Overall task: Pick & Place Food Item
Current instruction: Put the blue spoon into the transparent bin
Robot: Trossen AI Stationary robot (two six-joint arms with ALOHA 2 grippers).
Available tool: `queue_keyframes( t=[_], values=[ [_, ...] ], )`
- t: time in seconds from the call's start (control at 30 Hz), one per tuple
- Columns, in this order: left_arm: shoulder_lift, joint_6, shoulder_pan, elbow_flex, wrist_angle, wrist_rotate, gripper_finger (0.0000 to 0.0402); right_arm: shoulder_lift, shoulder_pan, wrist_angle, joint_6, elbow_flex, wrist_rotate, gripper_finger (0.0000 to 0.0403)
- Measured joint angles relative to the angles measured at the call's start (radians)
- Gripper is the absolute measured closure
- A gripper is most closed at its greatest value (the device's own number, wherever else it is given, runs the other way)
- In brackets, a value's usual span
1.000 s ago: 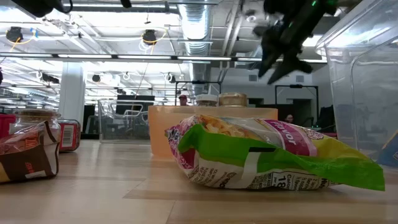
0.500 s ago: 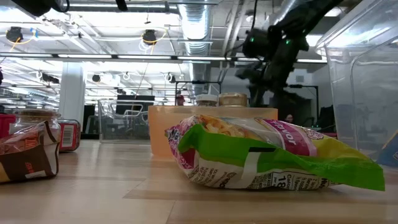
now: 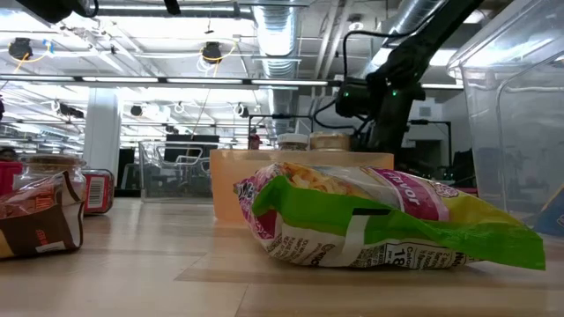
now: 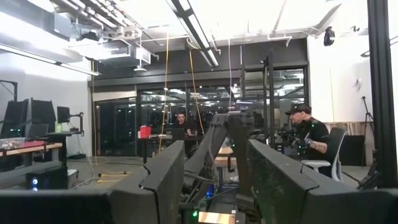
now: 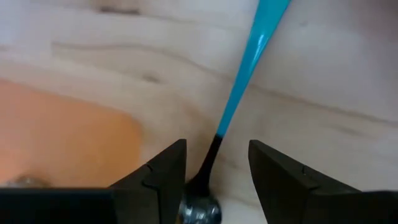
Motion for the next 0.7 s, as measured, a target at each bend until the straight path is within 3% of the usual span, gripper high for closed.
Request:
queue_keyframes(
  t=[0.27, 0.6, 0.7],
  values=[
    [0.000, 0.000, 0.000, 0.000, -0.001, 0.000, 0.0234, 0.060, -0.009, -0.011, 0.000, 0.006, 0.018, 0.0250],
    [0.000, 0.000, 0.000, 0.000, -0.003, 0.001, 0.0234, 0.041, 0.023, -0.027, -0.019, 0.000, 0.087, 0.0385],
    [0.000, 0.000, 0.000, 0.000, -0.003, 0.001, 0.0234, 0.040, 0.045, -0.027, -0.035, 0.000, 0.142, 0.0388]
  ],
)
